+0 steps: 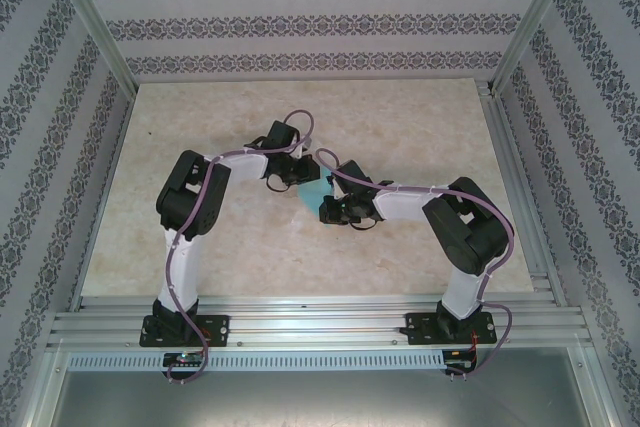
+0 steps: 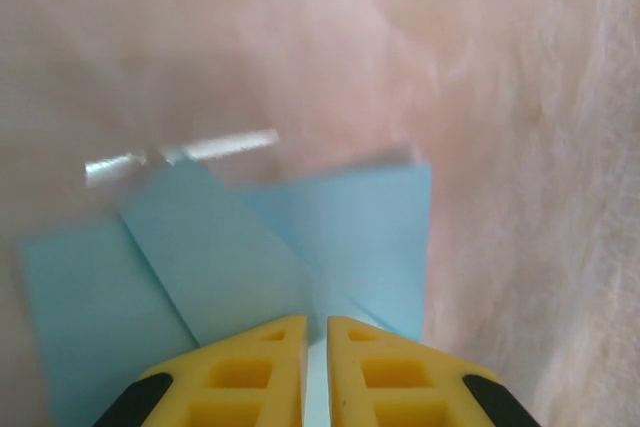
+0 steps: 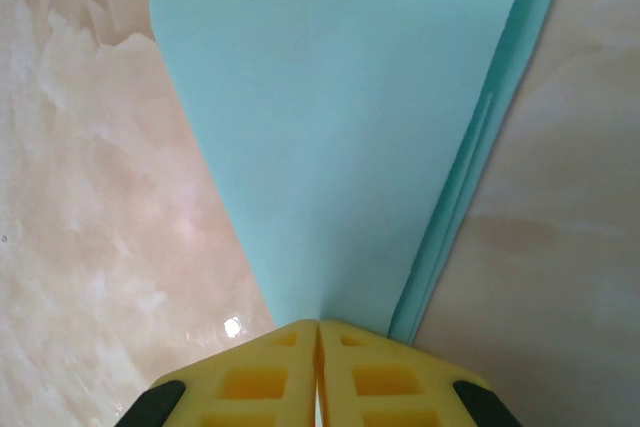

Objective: Fold a paper plane with a square sheet of paper (fold left side to right side)
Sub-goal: Fourth fold the wing at the center of the table.

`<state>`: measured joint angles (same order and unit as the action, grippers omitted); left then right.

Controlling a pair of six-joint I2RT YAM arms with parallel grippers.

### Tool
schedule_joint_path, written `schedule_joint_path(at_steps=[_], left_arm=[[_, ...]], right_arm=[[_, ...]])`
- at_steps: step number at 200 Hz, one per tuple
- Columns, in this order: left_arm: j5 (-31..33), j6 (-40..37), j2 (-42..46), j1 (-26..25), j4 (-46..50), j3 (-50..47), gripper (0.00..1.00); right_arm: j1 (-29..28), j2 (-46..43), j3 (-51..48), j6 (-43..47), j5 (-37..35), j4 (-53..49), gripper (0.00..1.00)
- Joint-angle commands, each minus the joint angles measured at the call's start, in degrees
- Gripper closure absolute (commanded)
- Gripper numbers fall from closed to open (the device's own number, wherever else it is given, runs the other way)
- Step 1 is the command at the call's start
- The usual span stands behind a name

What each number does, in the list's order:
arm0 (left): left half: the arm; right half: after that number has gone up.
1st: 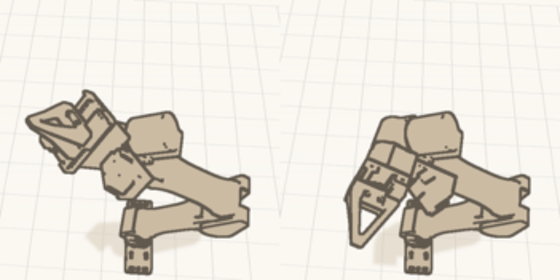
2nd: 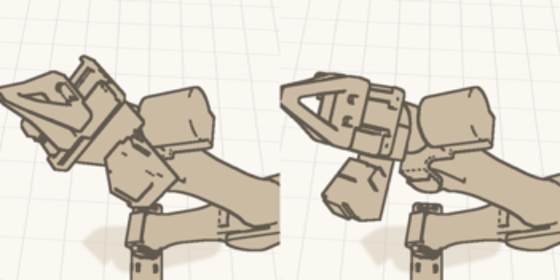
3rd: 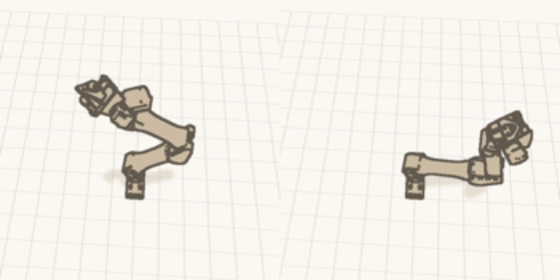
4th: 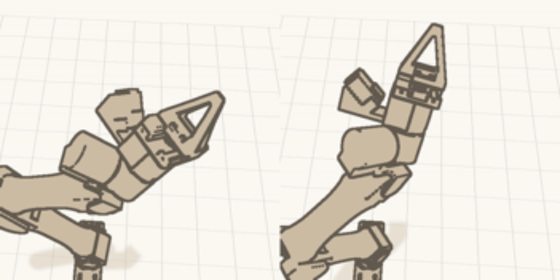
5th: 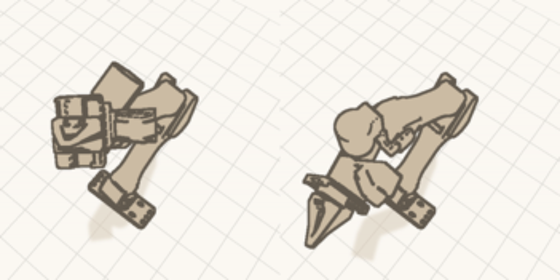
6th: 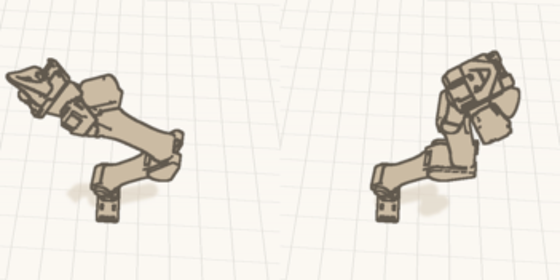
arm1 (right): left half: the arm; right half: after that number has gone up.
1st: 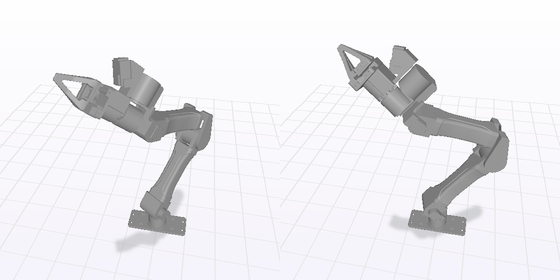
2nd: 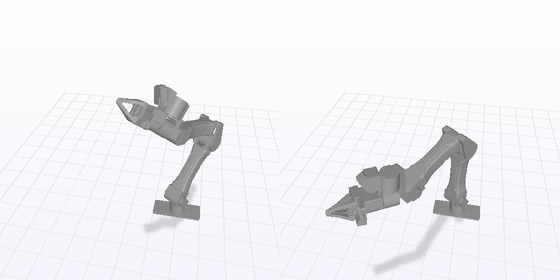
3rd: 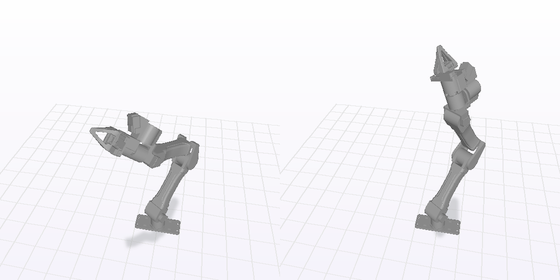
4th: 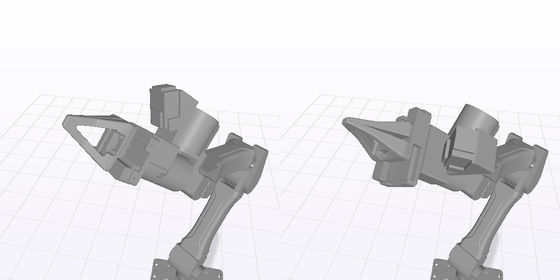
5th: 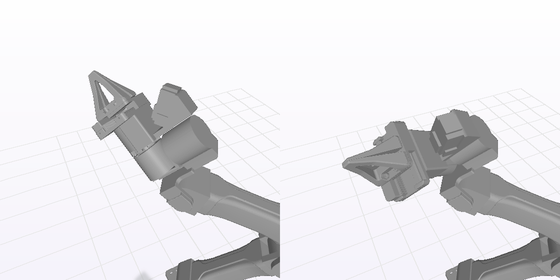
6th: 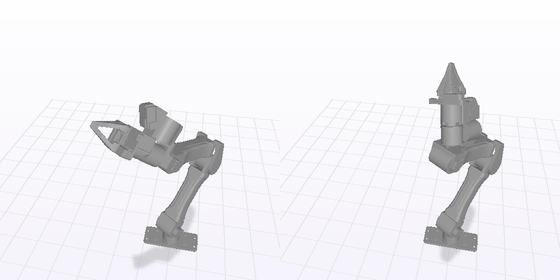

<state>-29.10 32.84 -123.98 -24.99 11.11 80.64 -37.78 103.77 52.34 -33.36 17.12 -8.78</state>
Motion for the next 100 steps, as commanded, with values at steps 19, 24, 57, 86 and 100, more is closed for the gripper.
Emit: schedule_joint_path(at_steps=[19,24,57,86,100], left_arm=[[7.79,-4.95,-4.17,3.5,3.07,5.79,0.86],[7.7,-5.04,-4.46,3.89,3.23,6.1,0.86],[6.98,-6.21,-3.3,6.08,5.0,7.88,0.83],[6.64,-7.75,2.03,7.69,7.35,7.99,0.76],[5.89,-7.84,5.77,8.64,7.29,6.25,0.72]], right_arm=[[-1.8,3.9,-4.81,-0.21,-1.0,-13.88,0.9],[-1.73,3.86,-4.79,-0.21,-1.04,-13.94,0.9],[-1.74,2.62,-4.06,-0.21,-0.68,-13.05,0.9],[-1.58,-0.08,-1.02,0.46,-0.86,-13.9,0.86],[-1.42,-2.13,1.77,1.07,-1.26,-15.23,0.83]])
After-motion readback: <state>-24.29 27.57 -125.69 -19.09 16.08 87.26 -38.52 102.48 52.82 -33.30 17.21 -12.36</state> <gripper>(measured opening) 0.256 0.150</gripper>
